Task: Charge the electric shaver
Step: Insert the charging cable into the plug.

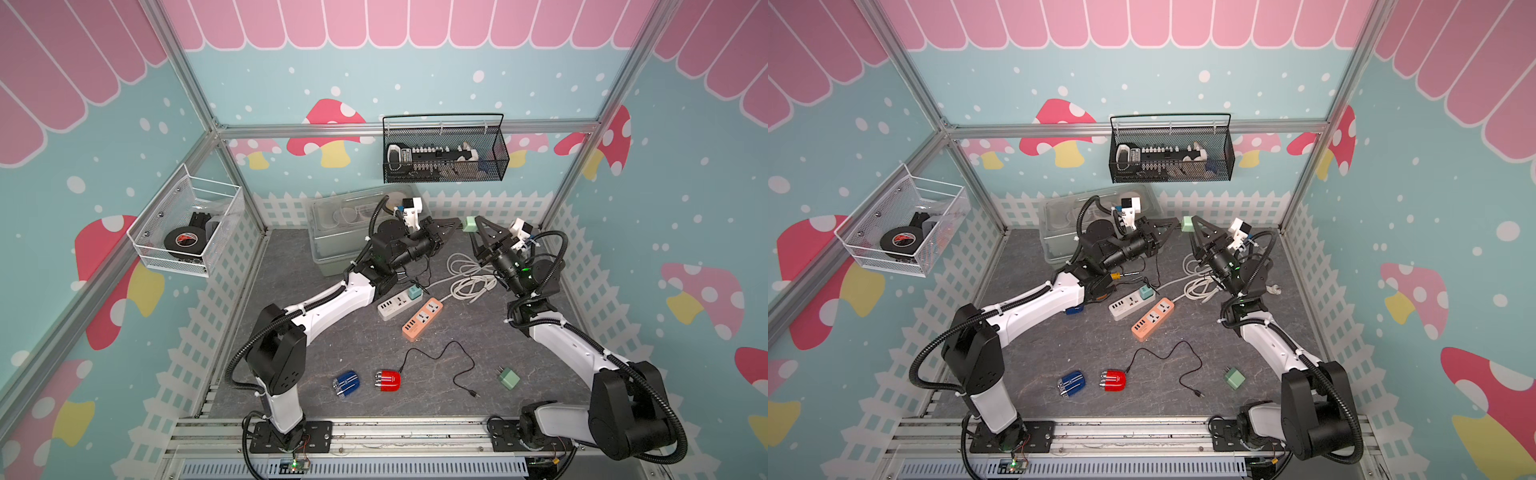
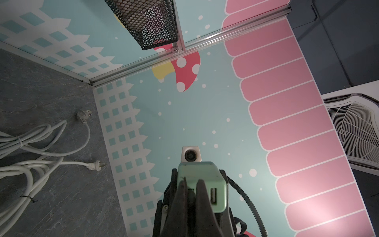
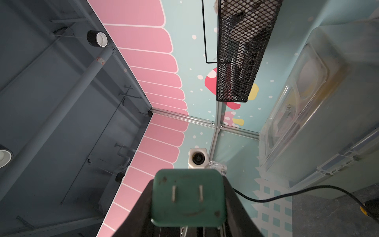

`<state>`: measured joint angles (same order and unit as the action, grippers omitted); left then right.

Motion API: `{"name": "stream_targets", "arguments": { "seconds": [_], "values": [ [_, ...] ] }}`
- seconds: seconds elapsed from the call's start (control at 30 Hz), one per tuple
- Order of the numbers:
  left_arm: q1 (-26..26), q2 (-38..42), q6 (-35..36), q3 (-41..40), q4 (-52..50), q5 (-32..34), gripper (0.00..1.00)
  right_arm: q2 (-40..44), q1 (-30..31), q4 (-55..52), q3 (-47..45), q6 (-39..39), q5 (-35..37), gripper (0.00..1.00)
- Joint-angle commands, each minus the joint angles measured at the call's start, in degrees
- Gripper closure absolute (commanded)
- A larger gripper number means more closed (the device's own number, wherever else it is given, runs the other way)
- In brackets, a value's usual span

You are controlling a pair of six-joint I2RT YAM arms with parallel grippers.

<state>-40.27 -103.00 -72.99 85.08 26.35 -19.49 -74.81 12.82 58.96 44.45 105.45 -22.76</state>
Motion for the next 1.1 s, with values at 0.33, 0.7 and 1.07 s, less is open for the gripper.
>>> {"name": "stream_targets", "arguments": {
  "seconds": [0.33, 0.7, 1.07],
  "values": [
    [-4.29, -3.44, 2.33, 2.86, -11.44, -7.04, 1.0, 0.26, 6.11, -7.78, 7.09, -3.96, -12.5, 1.0],
    [-3.12, 0.61, 5.33, 0.18, -16.38, -5.58, 0.75, 2.81, 5.52, -16.43, 6.47, -6.17, -10.96, 1.0],
    [-0.78, 15.04, 17.0, -7.56, -29.17, 1.94, 0.29, 5.2, 3.79, -33.49, 8.75, -5.46, -1.94, 1.0]
  ]
}}
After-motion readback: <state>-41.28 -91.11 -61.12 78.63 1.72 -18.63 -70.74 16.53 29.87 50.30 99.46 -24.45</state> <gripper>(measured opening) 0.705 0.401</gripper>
